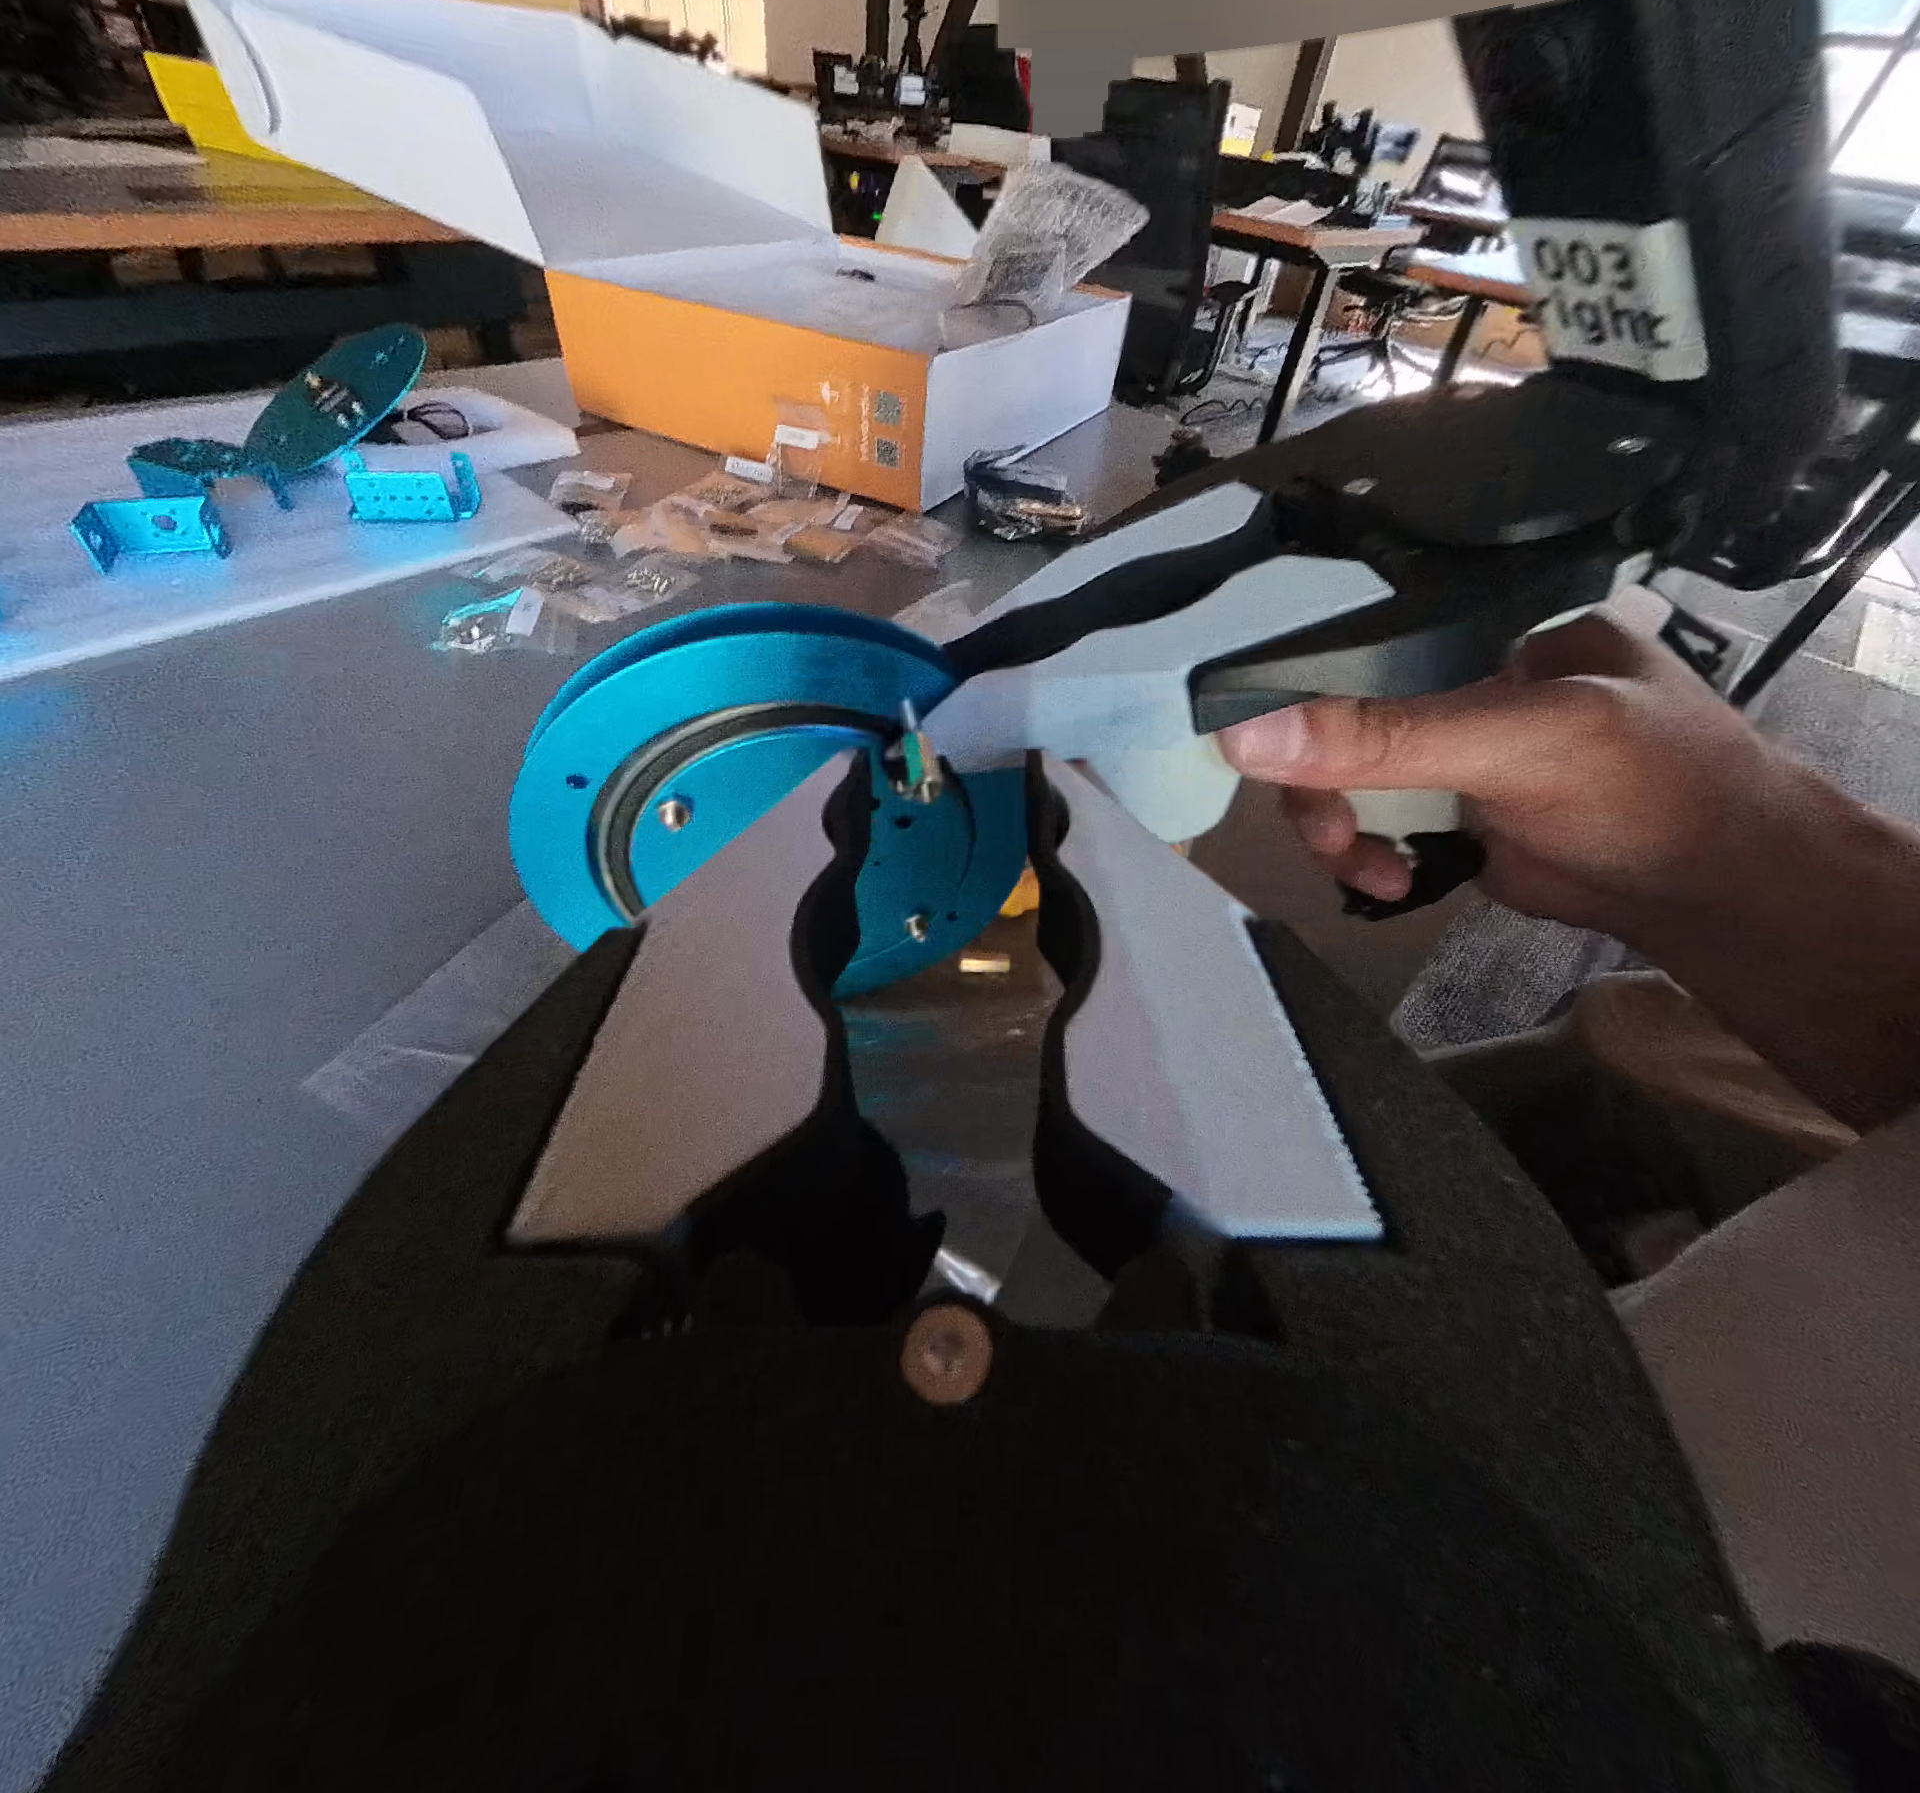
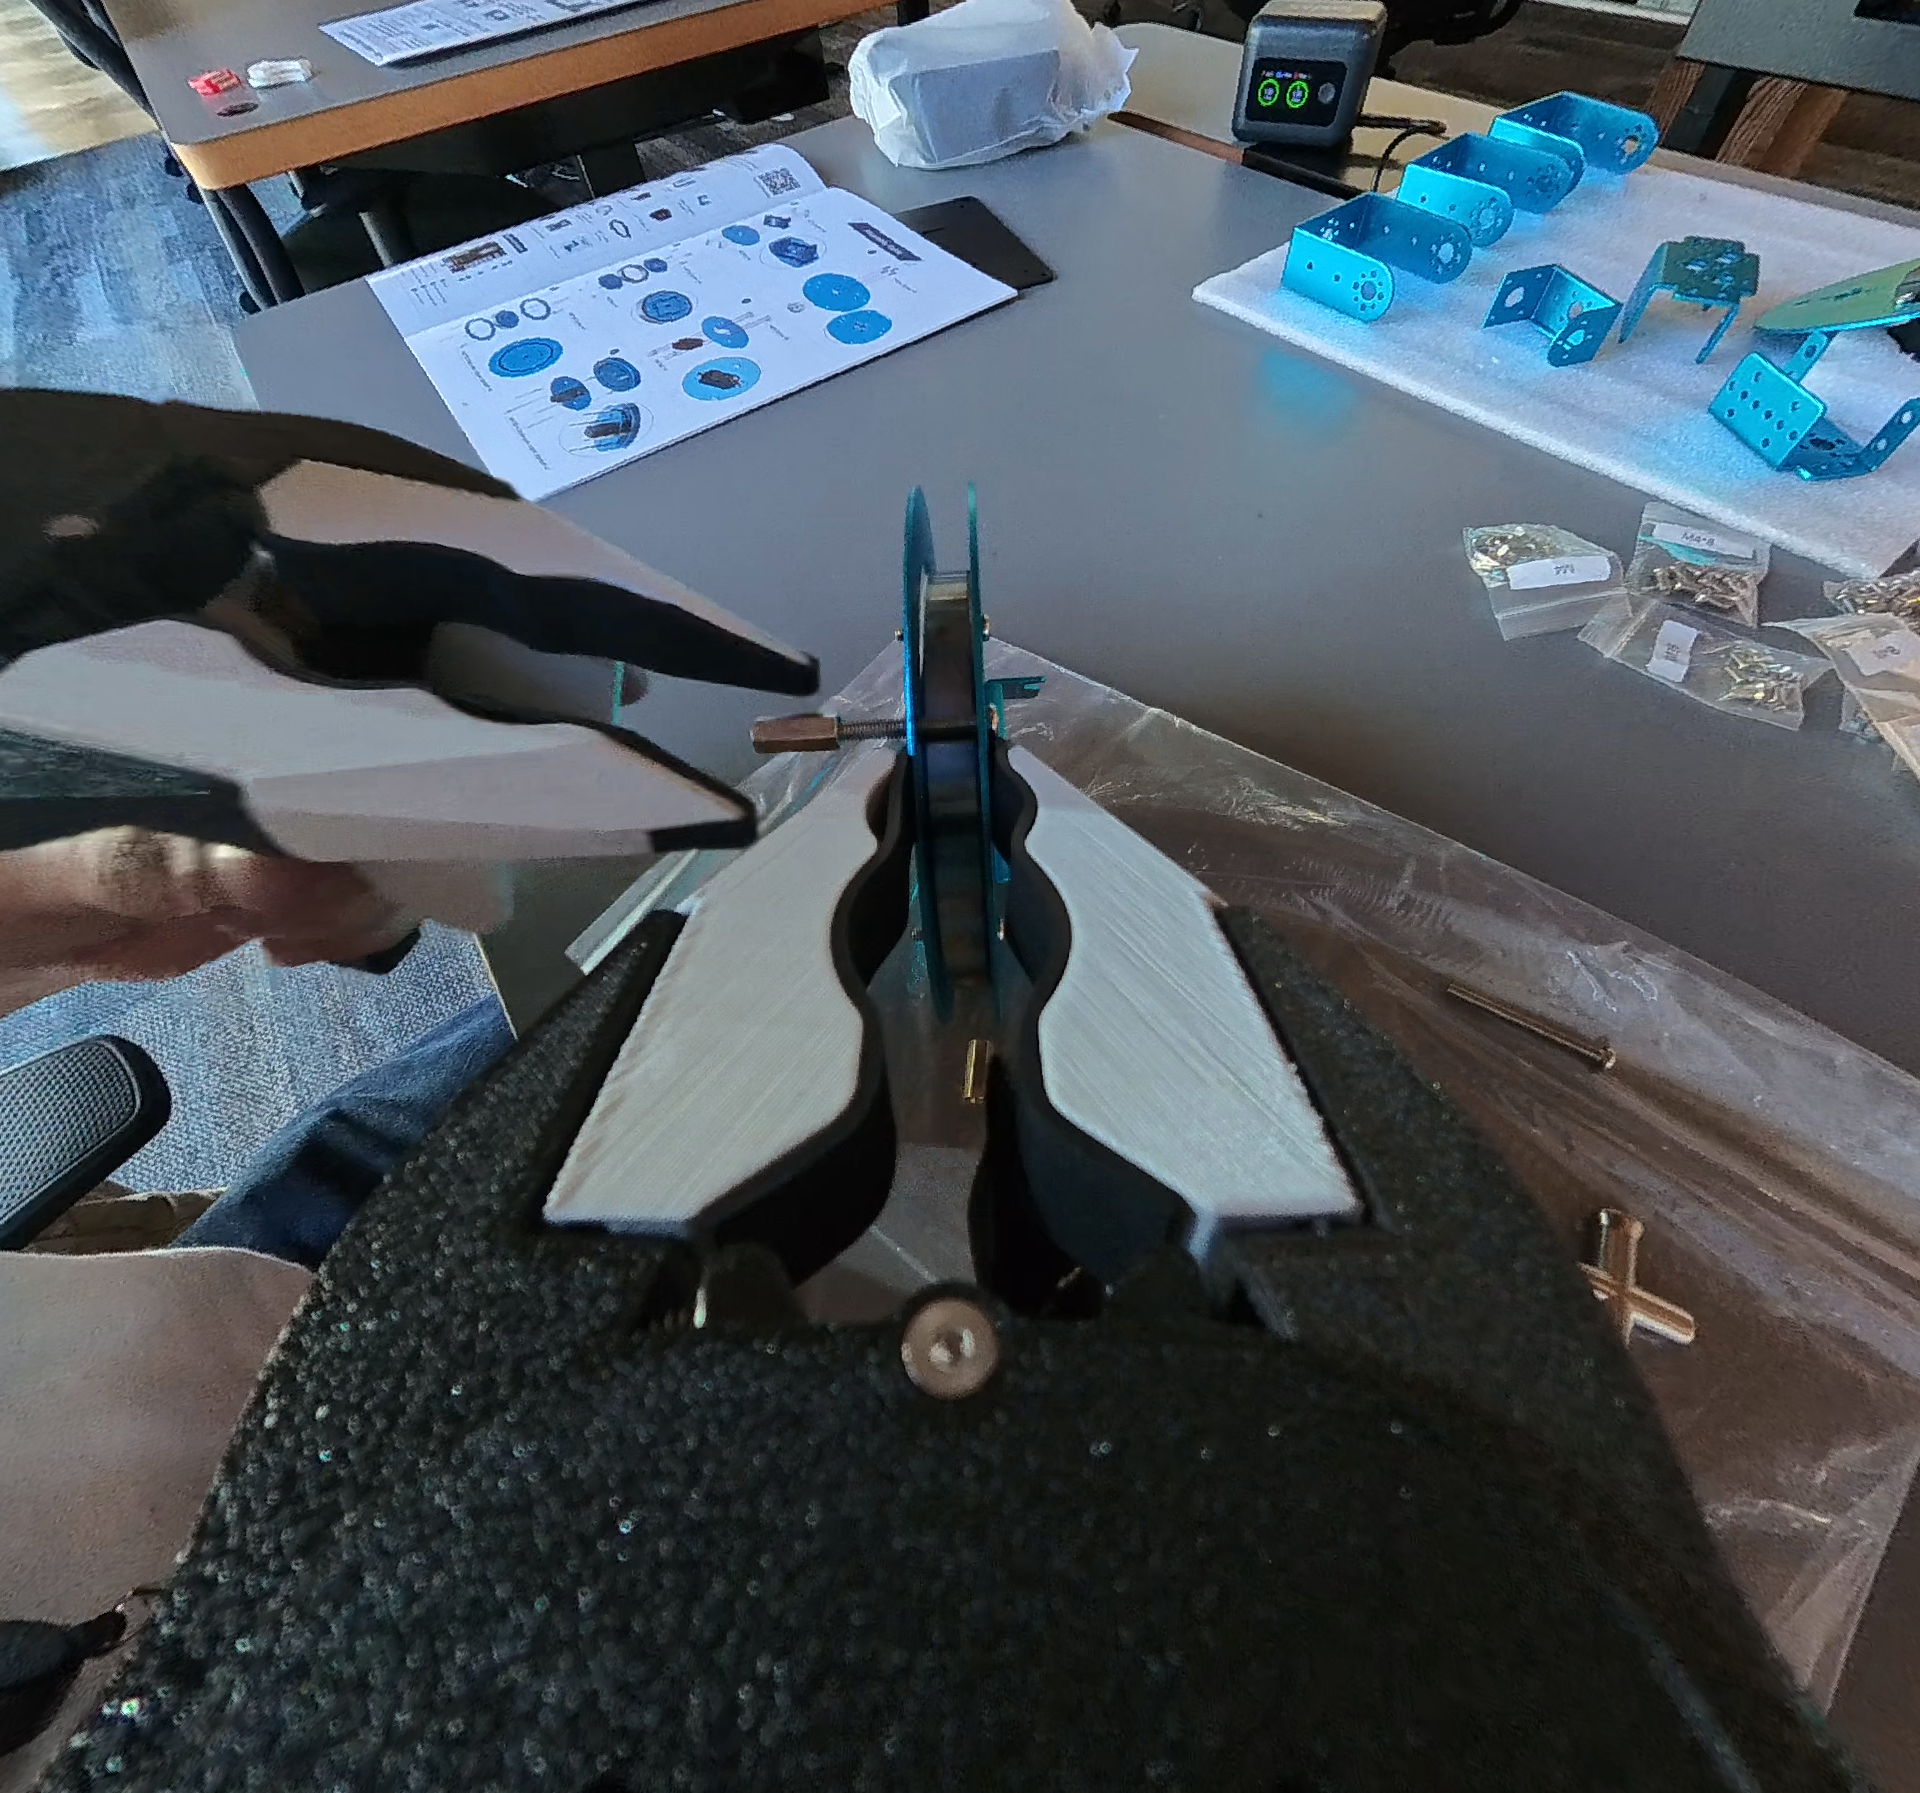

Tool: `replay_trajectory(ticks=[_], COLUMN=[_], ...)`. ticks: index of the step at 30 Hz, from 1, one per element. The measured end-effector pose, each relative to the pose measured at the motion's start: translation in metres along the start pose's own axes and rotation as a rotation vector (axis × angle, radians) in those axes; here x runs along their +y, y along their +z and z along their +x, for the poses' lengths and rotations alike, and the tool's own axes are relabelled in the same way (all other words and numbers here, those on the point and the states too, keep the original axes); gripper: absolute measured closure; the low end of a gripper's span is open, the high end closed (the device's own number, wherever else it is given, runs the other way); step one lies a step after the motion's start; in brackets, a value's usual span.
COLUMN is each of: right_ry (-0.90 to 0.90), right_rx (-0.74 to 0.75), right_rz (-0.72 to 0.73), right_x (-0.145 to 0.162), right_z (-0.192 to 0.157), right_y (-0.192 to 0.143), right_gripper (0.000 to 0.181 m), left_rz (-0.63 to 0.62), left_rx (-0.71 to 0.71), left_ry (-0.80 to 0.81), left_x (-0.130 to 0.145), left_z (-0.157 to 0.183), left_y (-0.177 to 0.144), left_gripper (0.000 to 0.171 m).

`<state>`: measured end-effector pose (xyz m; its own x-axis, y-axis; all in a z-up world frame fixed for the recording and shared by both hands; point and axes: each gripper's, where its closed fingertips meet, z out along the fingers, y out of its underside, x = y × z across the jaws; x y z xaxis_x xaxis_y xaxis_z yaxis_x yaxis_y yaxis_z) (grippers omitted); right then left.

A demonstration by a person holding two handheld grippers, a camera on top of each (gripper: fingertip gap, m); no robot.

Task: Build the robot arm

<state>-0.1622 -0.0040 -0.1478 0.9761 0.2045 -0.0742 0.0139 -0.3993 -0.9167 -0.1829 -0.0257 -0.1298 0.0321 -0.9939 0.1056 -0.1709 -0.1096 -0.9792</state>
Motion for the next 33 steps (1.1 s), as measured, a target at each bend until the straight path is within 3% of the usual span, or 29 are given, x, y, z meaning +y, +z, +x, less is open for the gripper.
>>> replay_trajectory(ticks=[4, 7, 10, 13, 17, 26, 30, 33], right_ry=[-0.002, -0.001, -0.001, -0.003, 0.006, -0.006, 0.011, 0.009], right_rx=[-0.001, 0.001, 0.001, 0.000, -0.005, -0.004, -0.008, -0.008], right_rz=[-0.002, -0.001, -0.001, -0.001, -0.002, -0.006, -0.005, 0.000], right_x=[0.000, 0.000, 0.000, 0.000, 0.000, 0.000, -0.001, 0.000], right_z=[0.000, 0.000, 0.000, 0.000, 0.000, -0.002, 0.000, -0.001], right_y=[0.000, 0.000, 0.000, 0.000, -0.001, 0.000, 0.000, -0.001], right_gripper=[0.169, 0.169, 0.169, 0.169, 0.169, 0.168, 0.169, 0.169], left_rz=[0.005, 0.066, 0.013, -0.042, -0.017, 0.011, -0.004, 0.018], left_rx=[0.040, 0.067, -0.006, 0.017, 0.026, 0.099, 0.066, 0.100], left_ry=[0.007, 0.029, 0.012, -0.037, 0.022, -0.176, -0.081, -0.122], left_x=[-0.003, -0.018, -0.004, 0.012, 0.002, 0.001, -0.003, -0.003], left_z=[0.012, 0.023, 0.002, -0.001, 0.012, 0.003, 0.009, 0.009], left_y=[0.003, -0.004, -0.001, 0.006, 0.005, -0.001, 0.002, 0.000], left_gripper=[0.137, 0.145, 0.144, 0.144, 0.133, 0.145, 0.139, 0.140])
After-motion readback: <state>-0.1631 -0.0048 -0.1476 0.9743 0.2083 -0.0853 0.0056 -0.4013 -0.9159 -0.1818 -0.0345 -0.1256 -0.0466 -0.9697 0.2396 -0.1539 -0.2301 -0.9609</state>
